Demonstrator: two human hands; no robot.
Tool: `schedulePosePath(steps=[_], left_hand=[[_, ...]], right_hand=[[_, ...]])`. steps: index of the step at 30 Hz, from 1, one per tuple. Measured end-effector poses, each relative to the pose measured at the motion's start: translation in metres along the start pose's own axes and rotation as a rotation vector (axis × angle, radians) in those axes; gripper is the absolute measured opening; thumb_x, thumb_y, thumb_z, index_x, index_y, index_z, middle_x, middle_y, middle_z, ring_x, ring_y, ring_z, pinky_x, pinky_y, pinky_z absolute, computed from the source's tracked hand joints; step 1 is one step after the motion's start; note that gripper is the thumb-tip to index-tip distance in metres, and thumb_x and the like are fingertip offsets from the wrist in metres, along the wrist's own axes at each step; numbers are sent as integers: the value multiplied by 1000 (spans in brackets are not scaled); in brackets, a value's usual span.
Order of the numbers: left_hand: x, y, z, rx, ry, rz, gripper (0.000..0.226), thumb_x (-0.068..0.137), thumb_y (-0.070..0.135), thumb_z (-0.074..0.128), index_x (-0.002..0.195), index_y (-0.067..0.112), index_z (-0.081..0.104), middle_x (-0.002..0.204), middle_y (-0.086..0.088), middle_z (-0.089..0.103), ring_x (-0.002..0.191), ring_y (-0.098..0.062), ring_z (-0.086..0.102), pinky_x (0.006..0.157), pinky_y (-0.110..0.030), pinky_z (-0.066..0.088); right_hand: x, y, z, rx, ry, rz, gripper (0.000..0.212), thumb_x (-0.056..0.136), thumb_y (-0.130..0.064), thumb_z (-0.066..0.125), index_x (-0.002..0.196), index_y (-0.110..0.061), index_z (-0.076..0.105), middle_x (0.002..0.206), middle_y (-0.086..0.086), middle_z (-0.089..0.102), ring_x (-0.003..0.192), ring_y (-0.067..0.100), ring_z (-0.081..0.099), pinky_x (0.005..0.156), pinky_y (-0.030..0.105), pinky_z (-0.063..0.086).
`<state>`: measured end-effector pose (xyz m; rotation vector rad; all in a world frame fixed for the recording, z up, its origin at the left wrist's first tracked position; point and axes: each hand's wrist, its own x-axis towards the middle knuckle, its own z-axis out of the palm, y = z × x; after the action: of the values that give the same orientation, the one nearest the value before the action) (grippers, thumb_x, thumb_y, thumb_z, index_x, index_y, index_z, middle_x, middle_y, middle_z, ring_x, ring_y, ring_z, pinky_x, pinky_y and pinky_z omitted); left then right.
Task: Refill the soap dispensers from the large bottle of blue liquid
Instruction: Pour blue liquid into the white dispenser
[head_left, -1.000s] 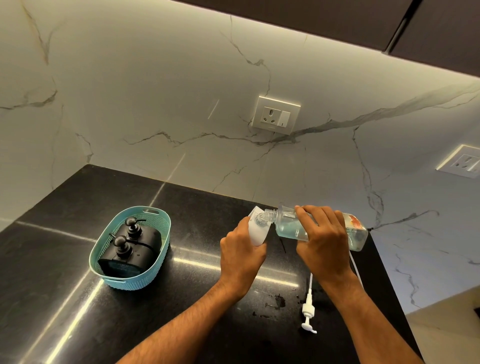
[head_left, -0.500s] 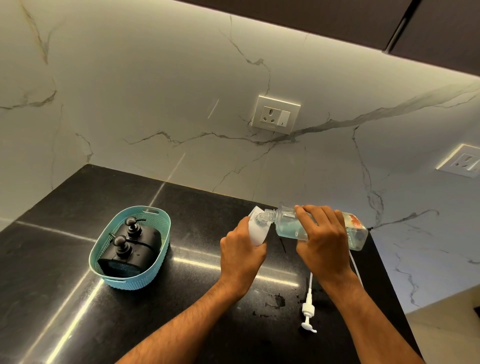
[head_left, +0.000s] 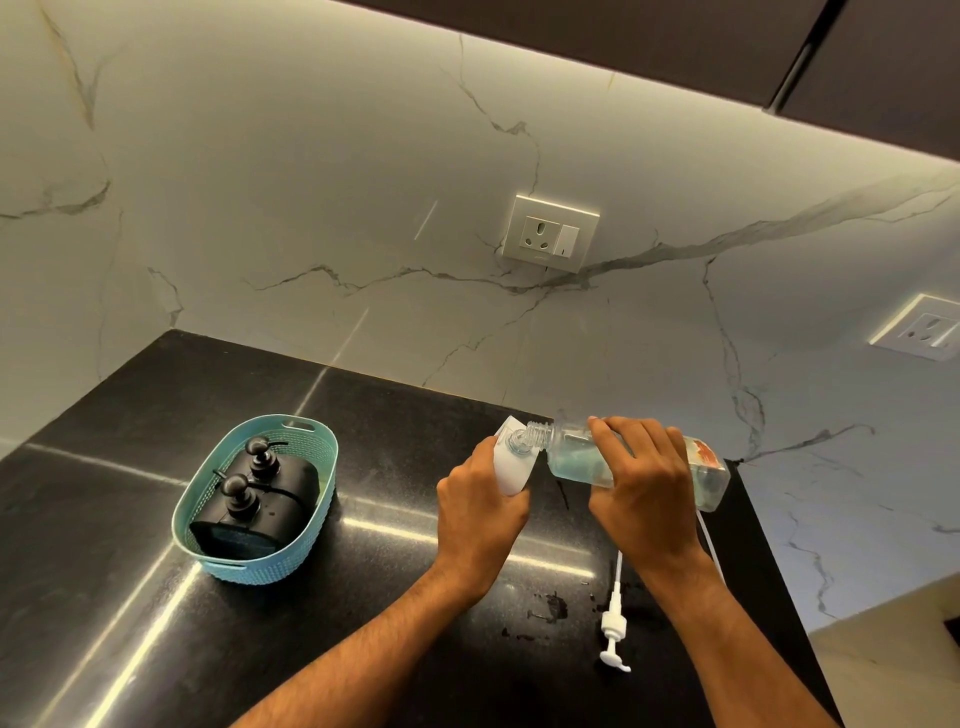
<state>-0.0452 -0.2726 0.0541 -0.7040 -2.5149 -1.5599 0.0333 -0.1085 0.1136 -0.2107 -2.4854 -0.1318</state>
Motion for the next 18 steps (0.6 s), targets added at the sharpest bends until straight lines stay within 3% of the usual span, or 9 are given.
schedulePosePath(steps=[8, 12, 14, 16, 18], left_hand=[[8, -2, 0, -54, 27, 49, 56, 81, 25, 84, 131, 18, 60, 110, 5, 70, 87, -7, 67, 67, 0, 48], [20, -7, -3, -83, 27, 73, 52, 80, 23, 85, 126, 22, 62, 104, 14, 66, 84, -6, 66, 68, -16, 59], [26, -10, -3, -110, 0, 78, 51, 80, 21, 86, 124, 22, 62, 105, 16, 63, 89, -7, 66, 70, -24, 62], [29, -14, -3, -131, -36, 74, 50, 80, 21, 86, 123, 24, 61, 108, 18, 62, 93, -5, 65, 74, -22, 61], [31, -16, 1, -153, -77, 60, 48, 80, 21, 86, 120, 30, 60, 108, 22, 60, 93, 1, 63, 74, -15, 57]], right_hand=[[-3, 7, 3, 91, 11, 79, 63, 57, -6, 91, 117, -5, 72, 108, 10, 73, 97, 27, 68, 82, 36, 53], [-5, 12, 6, 251, 5, 161, 54, 62, -8, 88, 114, -9, 72, 104, 4, 72, 91, 21, 68, 80, 30, 57], [-6, 21, 7, 352, 20, 244, 54, 61, -13, 93, 110, -12, 72, 102, 0, 71, 89, 12, 66, 78, 16, 55], [-6, 30, 9, 442, 44, 340, 56, 56, -19, 98, 107, -16, 73, 99, -4, 72, 85, 6, 64, 75, 5, 47], [-5, 42, 11, 535, 40, 443, 56, 53, -25, 100, 101, -19, 74, 95, -8, 72, 83, 6, 66, 73, 10, 51]])
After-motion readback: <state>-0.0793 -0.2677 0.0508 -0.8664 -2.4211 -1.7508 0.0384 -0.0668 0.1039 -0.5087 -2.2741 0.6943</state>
